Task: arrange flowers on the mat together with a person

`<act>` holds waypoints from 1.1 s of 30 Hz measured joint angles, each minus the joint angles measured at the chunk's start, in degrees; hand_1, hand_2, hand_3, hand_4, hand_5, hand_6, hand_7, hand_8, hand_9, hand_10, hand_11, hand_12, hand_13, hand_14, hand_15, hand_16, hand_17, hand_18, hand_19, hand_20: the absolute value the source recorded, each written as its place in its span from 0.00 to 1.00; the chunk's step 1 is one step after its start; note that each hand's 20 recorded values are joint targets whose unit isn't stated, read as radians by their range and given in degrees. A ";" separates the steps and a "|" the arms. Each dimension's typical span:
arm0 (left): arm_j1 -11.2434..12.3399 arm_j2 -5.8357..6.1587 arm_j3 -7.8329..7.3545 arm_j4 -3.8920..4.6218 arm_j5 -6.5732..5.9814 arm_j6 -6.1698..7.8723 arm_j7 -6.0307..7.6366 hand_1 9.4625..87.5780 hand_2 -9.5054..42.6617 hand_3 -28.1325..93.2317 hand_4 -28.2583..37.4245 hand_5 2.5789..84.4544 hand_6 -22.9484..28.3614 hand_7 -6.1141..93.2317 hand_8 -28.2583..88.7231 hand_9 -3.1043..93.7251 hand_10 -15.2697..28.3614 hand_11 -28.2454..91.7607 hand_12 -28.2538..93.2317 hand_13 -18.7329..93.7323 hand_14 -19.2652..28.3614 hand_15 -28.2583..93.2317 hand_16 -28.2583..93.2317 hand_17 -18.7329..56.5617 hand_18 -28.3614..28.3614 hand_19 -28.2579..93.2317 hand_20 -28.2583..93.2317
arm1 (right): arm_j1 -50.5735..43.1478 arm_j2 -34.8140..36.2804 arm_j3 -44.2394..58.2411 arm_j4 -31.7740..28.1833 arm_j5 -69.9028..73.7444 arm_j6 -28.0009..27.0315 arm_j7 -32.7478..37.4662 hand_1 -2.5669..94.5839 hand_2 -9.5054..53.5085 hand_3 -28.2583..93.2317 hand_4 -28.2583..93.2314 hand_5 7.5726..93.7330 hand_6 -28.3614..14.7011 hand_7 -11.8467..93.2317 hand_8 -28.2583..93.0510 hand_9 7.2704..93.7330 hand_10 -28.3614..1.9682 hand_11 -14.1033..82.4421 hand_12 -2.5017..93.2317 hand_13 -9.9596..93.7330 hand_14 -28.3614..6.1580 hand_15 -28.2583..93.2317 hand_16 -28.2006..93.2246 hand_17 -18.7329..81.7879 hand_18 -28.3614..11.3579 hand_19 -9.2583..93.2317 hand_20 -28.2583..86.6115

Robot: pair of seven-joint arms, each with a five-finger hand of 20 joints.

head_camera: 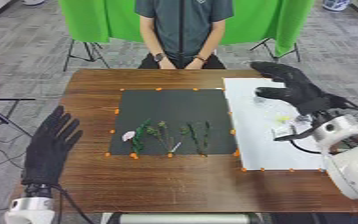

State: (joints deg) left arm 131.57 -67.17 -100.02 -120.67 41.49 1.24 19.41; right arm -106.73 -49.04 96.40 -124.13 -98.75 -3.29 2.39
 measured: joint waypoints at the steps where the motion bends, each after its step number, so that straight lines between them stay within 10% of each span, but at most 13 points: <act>1: 0.39 -0.39 0.01 -0.01 0.00 -0.18 -0.17 0.24 0.12 0.79 0.05 0.30 0.49 0.26 0.16 0.23 0.58 0.37 0.37 0.32 0.64 0.37 0.29 0.11 0.85 0.57 0.33 | -2.65 -0.55 2.84 -1.36 2.31 0.22 0.01 0.19 0.12 0.92 0.04 0.34 0.54 0.24 0.17 0.33 0.47 0.25 0.28 0.38 0.45 0.37 0.50 0.21 0.13 0.49 0.47; 14: 0.89 -1.63 0.33 0.05 0.67 -1.63 -1.72 0.24 0.12 0.78 0.06 0.29 0.49 0.25 0.16 0.23 0.58 0.37 0.37 0.32 0.64 0.36 0.29 0.11 0.85 0.56 0.33 | -19.31 -13.59 12.72 -5.05 36.44 1.81 -0.07 0.19 0.12 0.92 0.04 0.33 0.54 0.24 0.16 0.33 0.46 0.25 0.28 0.37 0.46 0.37 0.50 0.21 0.13 0.50 0.48; 33: 0.69 -2.09 0.29 0.05 0.94 -2.07 -3.36 0.24 0.12 0.78 0.06 0.29 0.49 0.25 0.16 0.23 0.58 0.37 0.37 0.32 0.64 0.37 0.29 0.11 0.85 0.56 0.33 | -18.17 -14.09 12.33 -4.85 36.86 0.32 0.66 0.19 0.15 0.92 0.04 0.34 0.54 0.25 0.16 0.33 0.45 0.26 0.28 0.39 0.45 0.40 0.48 0.22 0.13 0.51 0.48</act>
State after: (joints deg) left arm 132.27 -69.26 -99.73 -120.62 42.44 -0.83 16.05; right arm -124.90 -63.12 108.73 -128.98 -61.89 -2.97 3.05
